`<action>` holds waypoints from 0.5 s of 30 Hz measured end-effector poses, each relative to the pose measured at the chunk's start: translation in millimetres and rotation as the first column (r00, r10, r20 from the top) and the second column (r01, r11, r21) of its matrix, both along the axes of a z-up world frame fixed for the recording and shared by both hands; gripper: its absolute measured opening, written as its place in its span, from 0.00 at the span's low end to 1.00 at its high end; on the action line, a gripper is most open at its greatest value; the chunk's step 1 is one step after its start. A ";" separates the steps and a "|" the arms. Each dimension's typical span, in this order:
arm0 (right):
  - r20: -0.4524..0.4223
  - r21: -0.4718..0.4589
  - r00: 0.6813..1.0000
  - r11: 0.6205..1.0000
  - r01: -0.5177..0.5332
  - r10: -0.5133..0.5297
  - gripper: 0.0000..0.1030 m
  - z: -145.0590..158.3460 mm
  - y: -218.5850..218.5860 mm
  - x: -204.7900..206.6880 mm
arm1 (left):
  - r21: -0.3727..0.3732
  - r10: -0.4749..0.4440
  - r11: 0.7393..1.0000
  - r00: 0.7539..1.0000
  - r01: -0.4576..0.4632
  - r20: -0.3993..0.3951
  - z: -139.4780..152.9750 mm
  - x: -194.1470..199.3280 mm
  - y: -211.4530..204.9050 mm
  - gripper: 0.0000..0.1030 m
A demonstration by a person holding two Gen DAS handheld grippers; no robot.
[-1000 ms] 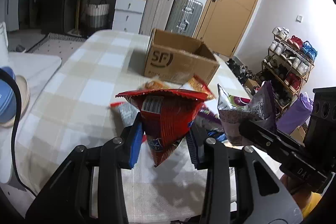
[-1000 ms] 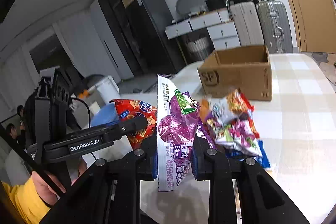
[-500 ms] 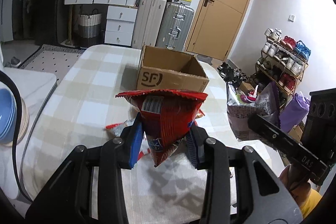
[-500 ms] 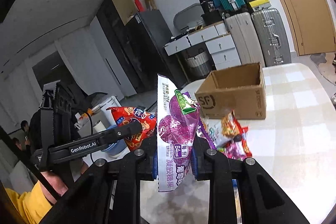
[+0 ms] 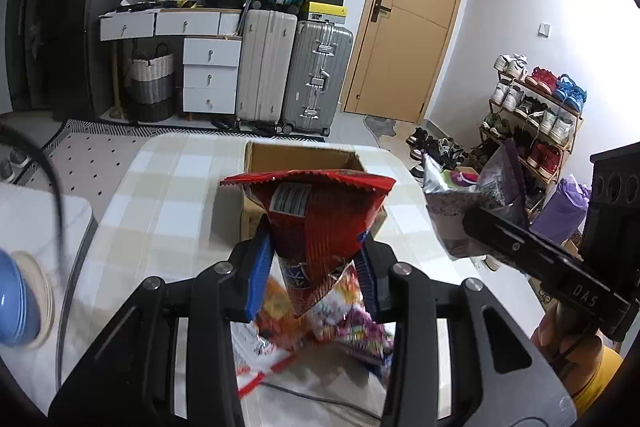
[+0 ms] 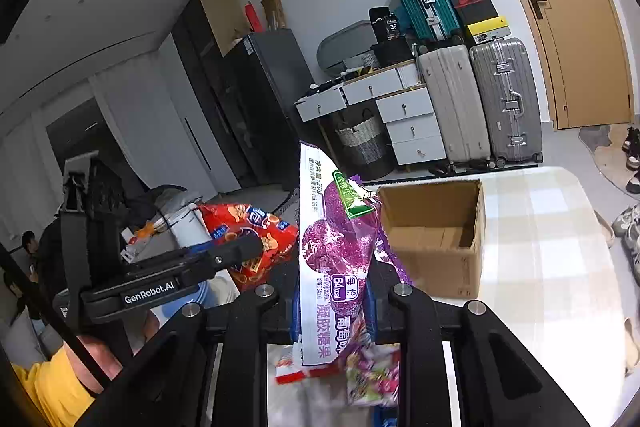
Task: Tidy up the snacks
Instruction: 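Lift both bags and carry them over the cardboard box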
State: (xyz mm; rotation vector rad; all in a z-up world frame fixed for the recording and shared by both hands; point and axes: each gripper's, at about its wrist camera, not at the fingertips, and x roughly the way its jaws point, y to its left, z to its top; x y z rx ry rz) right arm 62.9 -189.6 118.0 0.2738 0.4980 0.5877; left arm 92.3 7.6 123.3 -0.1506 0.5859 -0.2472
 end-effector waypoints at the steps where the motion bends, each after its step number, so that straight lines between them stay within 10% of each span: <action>1: 0.000 -0.009 1.000 1.000 0.005 -0.005 0.22 1.7 0.5 6.6 | 0.002 -0.001 1.000 1.000 0.001 -0.001 3.5 8.1 -2.0 0.34; 15: -0.077 -0.140 0.995 0.989 0.047 -0.058 0.22 -8.9 16.8 118.3 | 0.049 0.014 0.999 0.995 -0.009 -0.098 -4.0 144.0 -12.9 0.34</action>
